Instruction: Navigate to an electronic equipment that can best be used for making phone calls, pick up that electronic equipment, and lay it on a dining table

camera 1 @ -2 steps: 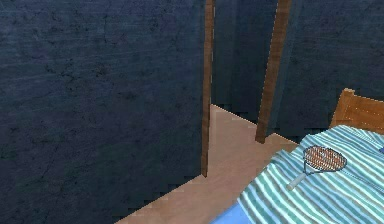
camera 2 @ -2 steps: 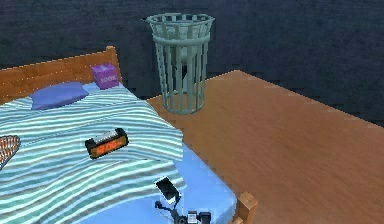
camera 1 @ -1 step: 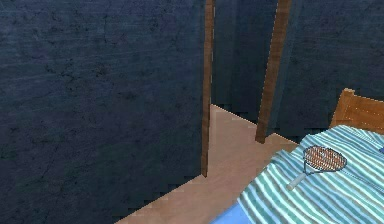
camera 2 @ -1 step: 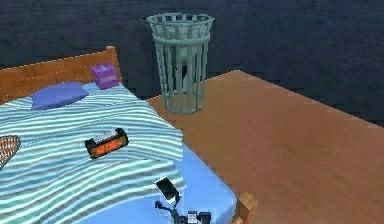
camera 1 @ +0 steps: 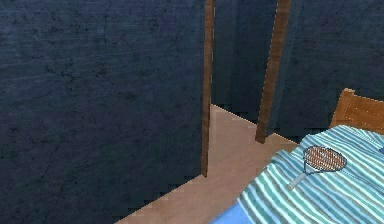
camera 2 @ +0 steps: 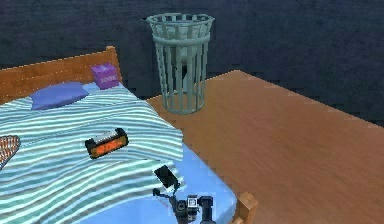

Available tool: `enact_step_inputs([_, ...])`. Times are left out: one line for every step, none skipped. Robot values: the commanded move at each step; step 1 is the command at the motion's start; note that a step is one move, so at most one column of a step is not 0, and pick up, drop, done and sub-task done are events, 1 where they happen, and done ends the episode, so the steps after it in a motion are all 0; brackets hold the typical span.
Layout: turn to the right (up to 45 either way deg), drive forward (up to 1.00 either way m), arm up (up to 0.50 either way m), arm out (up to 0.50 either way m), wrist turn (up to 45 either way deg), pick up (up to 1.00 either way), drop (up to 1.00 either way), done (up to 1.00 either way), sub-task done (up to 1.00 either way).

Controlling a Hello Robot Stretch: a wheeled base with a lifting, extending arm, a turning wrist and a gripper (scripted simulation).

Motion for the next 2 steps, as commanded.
enact_step_inputs([0.0,0.00,0.48,0.00,0.0,0.00,0.00,0.00,0.00])
enact_step_inputs([0.0,0.00,0.00,0.00,-45.0,0.00,0.00,0.00,0.00])
